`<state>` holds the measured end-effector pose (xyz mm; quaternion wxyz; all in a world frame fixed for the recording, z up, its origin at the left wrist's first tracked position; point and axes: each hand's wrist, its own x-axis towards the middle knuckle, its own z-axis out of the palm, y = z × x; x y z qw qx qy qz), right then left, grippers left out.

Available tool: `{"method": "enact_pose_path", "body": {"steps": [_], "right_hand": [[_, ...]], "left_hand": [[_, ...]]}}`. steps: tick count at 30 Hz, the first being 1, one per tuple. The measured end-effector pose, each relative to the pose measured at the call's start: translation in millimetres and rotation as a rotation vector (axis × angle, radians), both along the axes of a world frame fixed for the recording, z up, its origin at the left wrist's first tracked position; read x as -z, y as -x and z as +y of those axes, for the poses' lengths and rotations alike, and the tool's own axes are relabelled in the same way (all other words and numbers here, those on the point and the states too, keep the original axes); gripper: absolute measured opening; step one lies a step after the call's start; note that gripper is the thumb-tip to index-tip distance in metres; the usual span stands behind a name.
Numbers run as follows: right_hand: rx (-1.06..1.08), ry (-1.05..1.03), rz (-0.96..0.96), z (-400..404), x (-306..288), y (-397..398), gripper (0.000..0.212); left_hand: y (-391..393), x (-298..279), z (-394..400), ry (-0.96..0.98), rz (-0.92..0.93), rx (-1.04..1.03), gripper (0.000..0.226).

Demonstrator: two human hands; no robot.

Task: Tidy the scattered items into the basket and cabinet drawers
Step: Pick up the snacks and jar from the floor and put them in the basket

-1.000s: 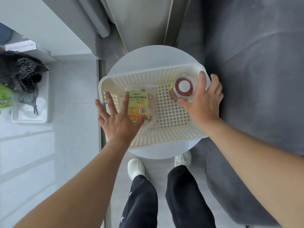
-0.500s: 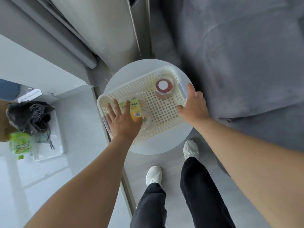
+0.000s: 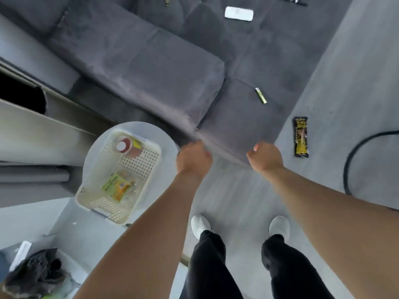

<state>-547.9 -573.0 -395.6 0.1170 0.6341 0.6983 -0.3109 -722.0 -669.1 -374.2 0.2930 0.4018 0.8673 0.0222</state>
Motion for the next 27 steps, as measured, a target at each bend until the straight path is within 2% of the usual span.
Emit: {"method": "enact_pose_path", "body": {"steps": [4, 9, 13, 20, 24, 27], "right_hand": [[0.206, -0.005, 0.025, 42.6, 3.8, -108.9, 0.022], [0.314, 0.055, 0.04, 80.6, 31.4, -245.4, 0.026], [0.361, 0.112, 0.053, 109.4, 76.0, -323.4, 0.039], [0.523, 0.125, 0.083, 163.8, 205.8, -375.0, 0.044], [0.597, 0.086, 0.124, 207.8, 326.2, -384.0, 0.046], [0.589, 0.062, 0.13, 235.9, 425.4, -383.4, 0.06]], "left_hand": [[-100.1, 8.3, 70.4, -0.035, -0.01, 0.145, 0.035], [-232.8, 42.9, 140.0, -0.044, -0.044, 0.238, 0.033], [-316.2, 87.8, 183.5, -0.063, -0.14, 0.293, 0.034], [-375.9, 211.4, 242.6, 0.012, -0.244, 0.365, 0.038], [-391.0, 322.7, 299.0, -0.002, -0.215, 0.394, 0.043], [-403.2, 409.7, 338.0, -0.045, -0.175, 0.433, 0.044]]}}
